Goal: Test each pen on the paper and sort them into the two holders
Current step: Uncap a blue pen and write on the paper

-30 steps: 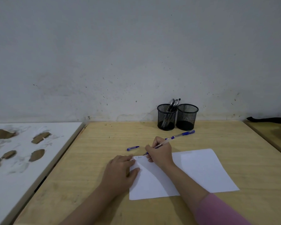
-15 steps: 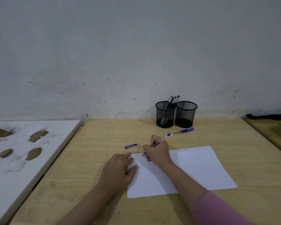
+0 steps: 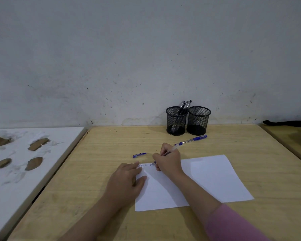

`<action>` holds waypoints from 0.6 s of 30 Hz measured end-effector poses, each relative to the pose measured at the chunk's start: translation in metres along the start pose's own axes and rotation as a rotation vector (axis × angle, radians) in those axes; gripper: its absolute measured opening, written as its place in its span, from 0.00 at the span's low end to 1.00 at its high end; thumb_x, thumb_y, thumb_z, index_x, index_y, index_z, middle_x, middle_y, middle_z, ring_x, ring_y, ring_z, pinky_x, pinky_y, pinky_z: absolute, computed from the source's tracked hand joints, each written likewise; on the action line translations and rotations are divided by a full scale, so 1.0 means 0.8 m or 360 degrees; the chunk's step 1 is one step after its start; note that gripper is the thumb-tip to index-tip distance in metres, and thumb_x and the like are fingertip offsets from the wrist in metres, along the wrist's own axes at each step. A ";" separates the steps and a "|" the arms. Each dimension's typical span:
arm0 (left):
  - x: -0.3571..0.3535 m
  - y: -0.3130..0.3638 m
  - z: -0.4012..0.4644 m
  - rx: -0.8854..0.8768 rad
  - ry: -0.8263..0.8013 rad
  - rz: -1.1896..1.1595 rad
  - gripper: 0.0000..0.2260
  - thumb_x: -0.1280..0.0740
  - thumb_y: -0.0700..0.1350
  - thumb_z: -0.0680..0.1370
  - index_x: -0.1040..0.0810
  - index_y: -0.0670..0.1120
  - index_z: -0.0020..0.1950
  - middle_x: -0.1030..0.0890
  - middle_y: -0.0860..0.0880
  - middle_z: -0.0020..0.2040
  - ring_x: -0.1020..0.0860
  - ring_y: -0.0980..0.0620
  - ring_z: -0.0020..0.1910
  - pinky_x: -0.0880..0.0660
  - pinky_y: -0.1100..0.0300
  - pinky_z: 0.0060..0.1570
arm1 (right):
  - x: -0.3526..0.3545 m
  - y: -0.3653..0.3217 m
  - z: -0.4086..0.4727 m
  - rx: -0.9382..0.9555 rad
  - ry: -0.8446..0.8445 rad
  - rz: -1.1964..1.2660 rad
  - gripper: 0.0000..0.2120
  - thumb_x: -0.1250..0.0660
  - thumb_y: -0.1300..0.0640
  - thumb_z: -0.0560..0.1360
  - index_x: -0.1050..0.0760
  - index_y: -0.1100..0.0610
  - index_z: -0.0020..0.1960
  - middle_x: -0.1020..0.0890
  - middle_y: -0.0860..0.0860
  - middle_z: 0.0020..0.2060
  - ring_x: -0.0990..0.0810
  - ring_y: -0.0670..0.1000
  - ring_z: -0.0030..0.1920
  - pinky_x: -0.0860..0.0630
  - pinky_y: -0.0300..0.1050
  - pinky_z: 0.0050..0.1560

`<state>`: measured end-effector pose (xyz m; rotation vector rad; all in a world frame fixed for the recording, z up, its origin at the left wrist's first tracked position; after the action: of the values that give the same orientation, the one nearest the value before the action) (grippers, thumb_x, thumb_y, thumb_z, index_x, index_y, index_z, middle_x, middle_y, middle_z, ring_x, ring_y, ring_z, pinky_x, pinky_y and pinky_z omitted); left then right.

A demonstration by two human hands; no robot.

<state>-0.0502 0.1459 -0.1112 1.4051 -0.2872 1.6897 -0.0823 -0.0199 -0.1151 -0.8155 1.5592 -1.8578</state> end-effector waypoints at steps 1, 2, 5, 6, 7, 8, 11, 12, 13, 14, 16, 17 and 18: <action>0.000 0.000 0.000 0.0002 -0.0003 -0.0010 0.28 0.46 0.62 0.69 0.23 0.48 0.61 0.23 0.52 0.64 0.28 0.53 0.62 0.29 0.60 0.56 | 0.000 0.001 0.000 -0.0008 0.0001 -0.0010 0.15 0.35 0.72 0.66 0.38 0.59 0.31 0.34 0.56 0.24 0.27 0.53 0.21 0.33 0.37 0.20; 0.000 0.001 -0.001 0.0004 -0.0003 -0.0021 0.28 0.46 0.62 0.69 0.23 0.48 0.61 0.23 0.52 0.64 0.27 0.52 0.62 0.29 0.59 0.57 | 0.000 0.001 0.000 -0.0012 0.0006 -0.0016 0.14 0.36 0.71 0.66 0.38 0.59 0.31 0.34 0.57 0.25 0.27 0.54 0.21 0.33 0.37 0.20; 0.002 0.006 -0.001 -0.0047 0.0022 0.0030 0.28 0.46 0.61 0.70 0.22 0.46 0.60 0.23 0.48 0.63 0.28 0.49 0.65 0.34 0.60 0.61 | 0.001 0.000 0.001 0.0006 0.0024 -0.0006 0.14 0.36 0.72 0.66 0.38 0.60 0.31 0.34 0.57 0.25 0.28 0.54 0.21 0.33 0.38 0.20; 0.002 0.008 -0.001 -0.0059 0.0015 0.0035 0.28 0.47 0.61 0.70 0.23 0.46 0.60 0.24 0.47 0.64 0.29 0.48 0.67 0.36 0.60 0.62 | 0.001 0.001 0.001 0.0009 0.0031 -0.0004 0.14 0.36 0.72 0.66 0.38 0.59 0.30 0.34 0.57 0.25 0.29 0.53 0.21 0.34 0.38 0.20; 0.000 0.007 -0.002 -0.0044 -0.0012 0.0011 0.30 0.48 0.62 0.70 0.24 0.46 0.62 0.26 0.47 0.66 0.32 0.49 0.69 0.36 0.58 0.64 | 0.002 0.002 0.001 0.0004 0.0041 -0.0003 0.15 0.36 0.72 0.66 0.39 0.58 0.30 0.34 0.56 0.25 0.29 0.53 0.22 0.34 0.37 0.20; -0.002 0.006 -0.003 -0.0014 -0.0052 -0.0025 0.31 0.50 0.63 0.69 0.25 0.46 0.63 0.28 0.48 0.68 0.34 0.50 0.71 0.36 0.57 0.66 | 0.004 0.003 0.001 0.0000 0.0053 0.0000 0.16 0.37 0.72 0.66 0.40 0.57 0.29 0.34 0.56 0.24 0.29 0.53 0.22 0.34 0.37 0.20; -0.002 0.007 -0.003 0.0007 -0.0094 -0.0052 0.34 0.52 0.64 0.68 0.26 0.47 0.64 0.30 0.48 0.70 0.37 0.53 0.72 0.31 0.57 0.62 | 0.006 0.002 0.000 0.0017 0.0083 0.0000 0.17 0.37 0.72 0.66 0.40 0.56 0.28 0.36 0.54 0.23 0.30 0.53 0.22 0.34 0.37 0.21; 0.000 0.010 -0.003 -0.0009 -0.0091 -0.0041 0.33 0.52 0.63 0.68 0.25 0.46 0.63 0.30 0.48 0.70 0.36 0.52 0.72 0.30 0.57 0.61 | 0.006 0.001 0.000 0.0029 0.0081 -0.0011 0.17 0.37 0.72 0.66 0.40 0.56 0.28 0.36 0.54 0.22 0.30 0.52 0.21 0.34 0.37 0.21; 0.002 0.012 -0.003 -0.0023 -0.0087 -0.0029 0.33 0.52 0.63 0.69 0.25 0.45 0.62 0.29 0.47 0.69 0.35 0.51 0.71 0.29 0.56 0.60 | 0.005 0.000 0.000 0.0035 0.0076 -0.0024 0.17 0.37 0.72 0.66 0.40 0.56 0.28 0.37 0.53 0.22 0.30 0.52 0.21 0.34 0.37 0.20; 0.003 0.014 -0.003 -0.0033 -0.0086 -0.0019 0.33 0.52 0.63 0.69 0.24 0.44 0.62 0.29 0.46 0.69 0.34 0.50 0.71 0.29 0.55 0.60 | 0.005 -0.001 0.000 0.0033 0.0075 -0.0033 0.17 0.37 0.72 0.65 0.41 0.56 0.28 0.37 0.53 0.22 0.30 0.53 0.21 0.34 0.37 0.20; 0.003 0.015 -0.004 -0.0036 -0.0088 -0.0022 0.33 0.52 0.62 0.69 0.24 0.44 0.61 0.28 0.46 0.68 0.33 0.49 0.70 0.28 0.52 0.59 | 0.006 -0.001 -0.001 0.0023 0.0085 -0.0029 0.17 0.37 0.72 0.65 0.41 0.56 0.28 0.37 0.53 0.22 0.31 0.53 0.22 0.35 0.36 0.20; 0.003 0.015 -0.003 -0.0035 -0.0088 -0.0021 0.33 0.52 0.62 0.69 0.24 0.44 0.61 0.28 0.45 0.68 0.33 0.48 0.70 0.27 0.52 0.59 | 0.006 -0.001 -0.001 0.0022 0.0094 -0.0025 0.17 0.37 0.72 0.65 0.41 0.56 0.28 0.37 0.53 0.22 0.31 0.53 0.23 0.35 0.36 0.20; 0.003 0.015 -0.003 -0.0035 -0.0087 -0.0016 0.33 0.52 0.62 0.69 0.24 0.44 0.61 0.28 0.45 0.68 0.32 0.48 0.70 0.27 0.51 0.59 | 0.007 -0.001 -0.001 0.0019 0.0101 -0.0024 0.17 0.38 0.72 0.65 0.41 0.56 0.28 0.37 0.53 0.22 0.31 0.53 0.23 0.35 0.36 0.20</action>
<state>-0.0606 0.1421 -0.1056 1.4357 -0.3281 1.6370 -0.0869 -0.0236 -0.1143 -0.7723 1.5833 -1.9191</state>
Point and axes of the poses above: each hand's wrist, its own z-axis towards the middle knuckle, its own x-axis out of the back of the hand, y = z × x, the point moved 10 cm from there along z, towards the middle knuckle
